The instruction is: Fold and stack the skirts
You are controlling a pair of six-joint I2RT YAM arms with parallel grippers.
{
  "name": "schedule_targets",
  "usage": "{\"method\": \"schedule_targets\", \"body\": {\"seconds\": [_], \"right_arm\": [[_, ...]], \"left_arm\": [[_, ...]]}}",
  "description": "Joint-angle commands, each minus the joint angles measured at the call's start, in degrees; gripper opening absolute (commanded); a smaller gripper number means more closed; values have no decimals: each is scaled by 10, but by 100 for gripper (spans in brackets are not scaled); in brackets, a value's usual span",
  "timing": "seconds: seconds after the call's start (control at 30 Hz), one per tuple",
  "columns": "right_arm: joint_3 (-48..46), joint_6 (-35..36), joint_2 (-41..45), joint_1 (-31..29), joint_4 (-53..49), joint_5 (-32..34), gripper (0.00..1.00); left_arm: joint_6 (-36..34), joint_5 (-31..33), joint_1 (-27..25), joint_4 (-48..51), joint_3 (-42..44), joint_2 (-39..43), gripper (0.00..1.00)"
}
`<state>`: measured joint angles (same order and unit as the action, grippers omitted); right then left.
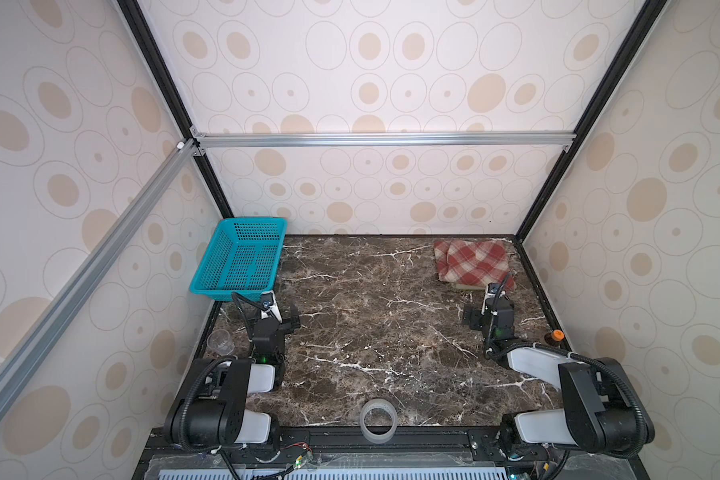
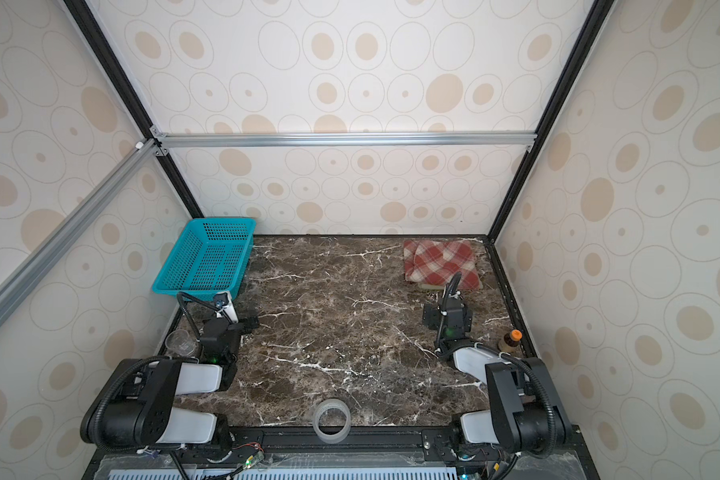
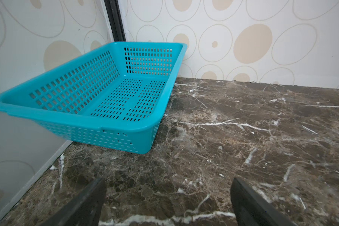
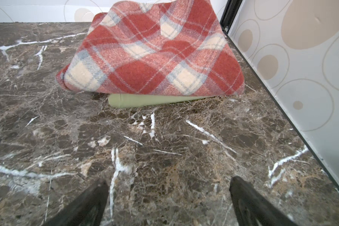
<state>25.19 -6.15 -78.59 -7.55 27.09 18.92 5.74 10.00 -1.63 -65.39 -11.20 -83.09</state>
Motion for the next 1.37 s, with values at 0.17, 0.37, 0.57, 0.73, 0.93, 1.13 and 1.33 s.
{"method": "schedule_targets", "body": {"seconds": [0.17, 0.37, 0.57, 0.73, 0.93, 1.13, 1.33], "right_arm": [[-43, 77, 0, -5, 160, -12, 99], [-70, 97, -125, -4, 361, -14, 99], [-15, 62, -100, 28, 205, -63, 99], [-14, 61, -98, 30, 196, -65, 100], [-15, 62, -97, 30, 198, -65, 100], [-16, 62, -97, 30, 198, -65, 100], [-16, 62, -97, 30, 198, -66, 100]], "left_arm": [[-28, -23, 8, -135, -7, -72, 99], [-28, -23, 8, -137, -7, -72, 99], [-28, -21, 8, -136, -7, -71, 99], [-29, -21, 8, -138, -7, -72, 99], [-28, -21, 7, -138, -7, -72, 99], [-29, -20, 7, -136, -8, -73, 99], [-43, -18, -2, -132, -11, -73, 99]]}}
